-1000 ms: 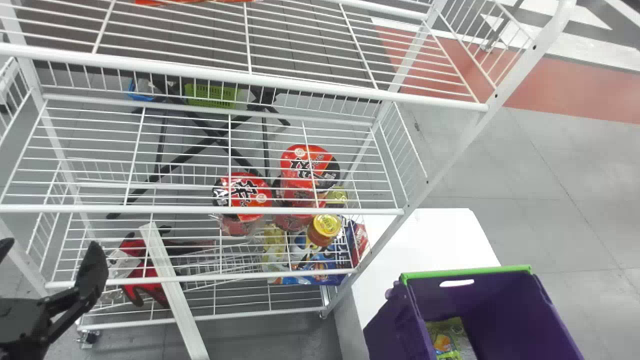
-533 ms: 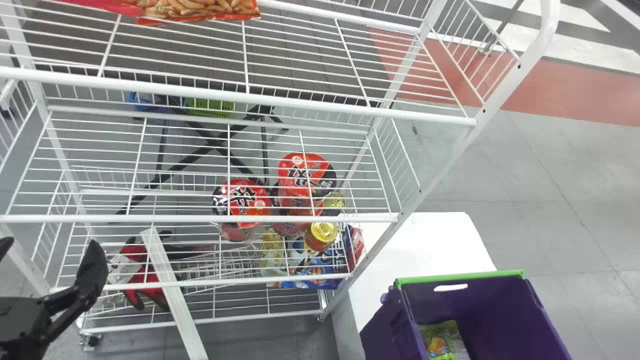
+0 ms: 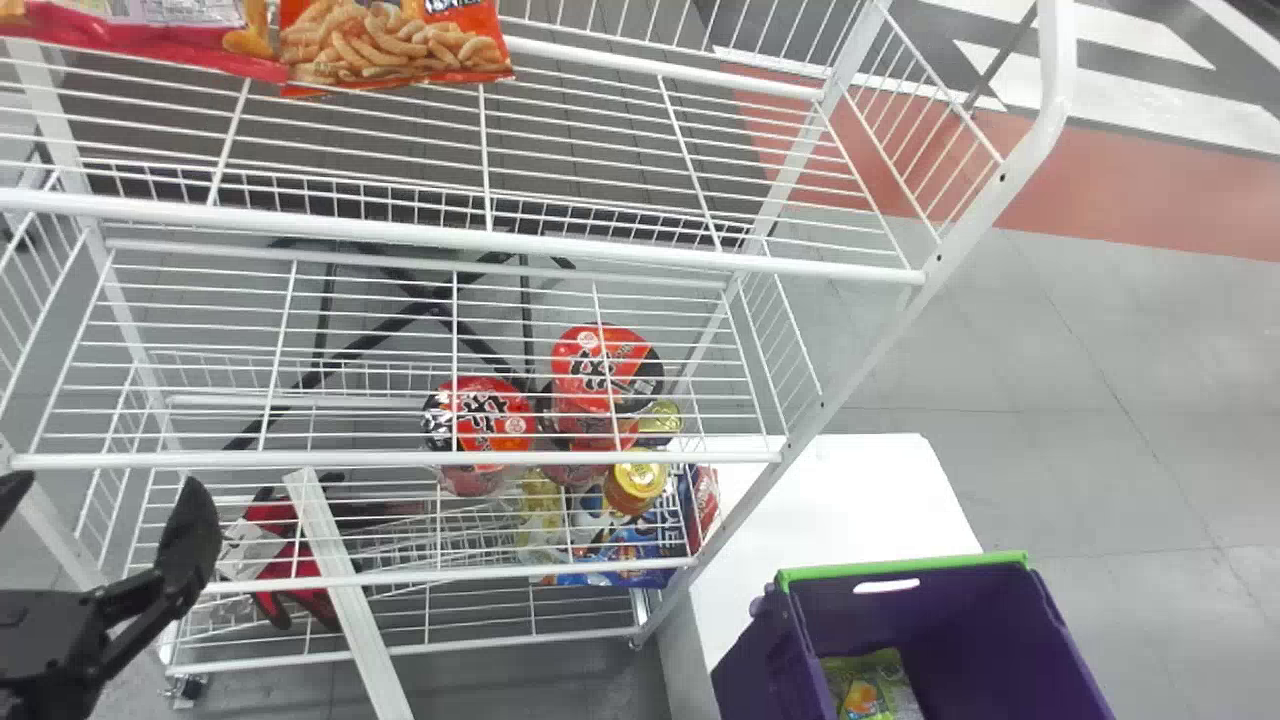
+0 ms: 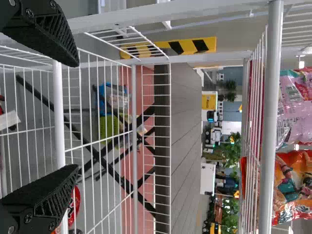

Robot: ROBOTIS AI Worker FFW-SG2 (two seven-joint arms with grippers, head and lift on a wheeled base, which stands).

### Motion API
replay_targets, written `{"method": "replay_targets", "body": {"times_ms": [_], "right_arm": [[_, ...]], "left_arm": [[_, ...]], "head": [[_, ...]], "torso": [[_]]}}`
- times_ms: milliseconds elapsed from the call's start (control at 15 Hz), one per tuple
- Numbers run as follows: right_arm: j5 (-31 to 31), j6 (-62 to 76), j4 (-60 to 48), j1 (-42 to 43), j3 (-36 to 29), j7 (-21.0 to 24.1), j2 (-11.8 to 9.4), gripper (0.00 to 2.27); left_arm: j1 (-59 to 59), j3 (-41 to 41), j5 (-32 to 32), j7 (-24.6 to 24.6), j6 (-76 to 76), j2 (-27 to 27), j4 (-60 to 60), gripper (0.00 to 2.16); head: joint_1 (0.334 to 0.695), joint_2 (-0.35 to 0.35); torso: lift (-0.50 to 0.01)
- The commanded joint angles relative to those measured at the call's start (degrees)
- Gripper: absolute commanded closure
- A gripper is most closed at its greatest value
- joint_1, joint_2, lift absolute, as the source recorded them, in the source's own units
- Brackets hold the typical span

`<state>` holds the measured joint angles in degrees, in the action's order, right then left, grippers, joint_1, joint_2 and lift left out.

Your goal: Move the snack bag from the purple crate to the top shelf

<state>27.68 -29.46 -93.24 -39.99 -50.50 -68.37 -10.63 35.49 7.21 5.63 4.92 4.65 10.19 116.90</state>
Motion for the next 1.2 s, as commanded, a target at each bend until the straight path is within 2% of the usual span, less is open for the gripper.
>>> {"method": "replay_targets", "body": {"times_ms": [0, 1133], "right_arm": [[0.00, -0.21, -0.27, 0.00, -0.47, -0.10, 0.00, 1.48], [-0.17, 0.32, -0.01, -0.09, -1.26, 0.34, -0.18, 1.48]], "left_arm": [[-0.07, 0.08, -0.09, 0.00, 0.06, 0.00, -0.27, 0.07], [1.34, -0.79, 0.17, 0.00, 0.06, 0.27, 1.66, 0.07]], "head": [[0.695, -0.350], [0.695, -0.350]], "torso": [[-0.228], [-0.161]]}}
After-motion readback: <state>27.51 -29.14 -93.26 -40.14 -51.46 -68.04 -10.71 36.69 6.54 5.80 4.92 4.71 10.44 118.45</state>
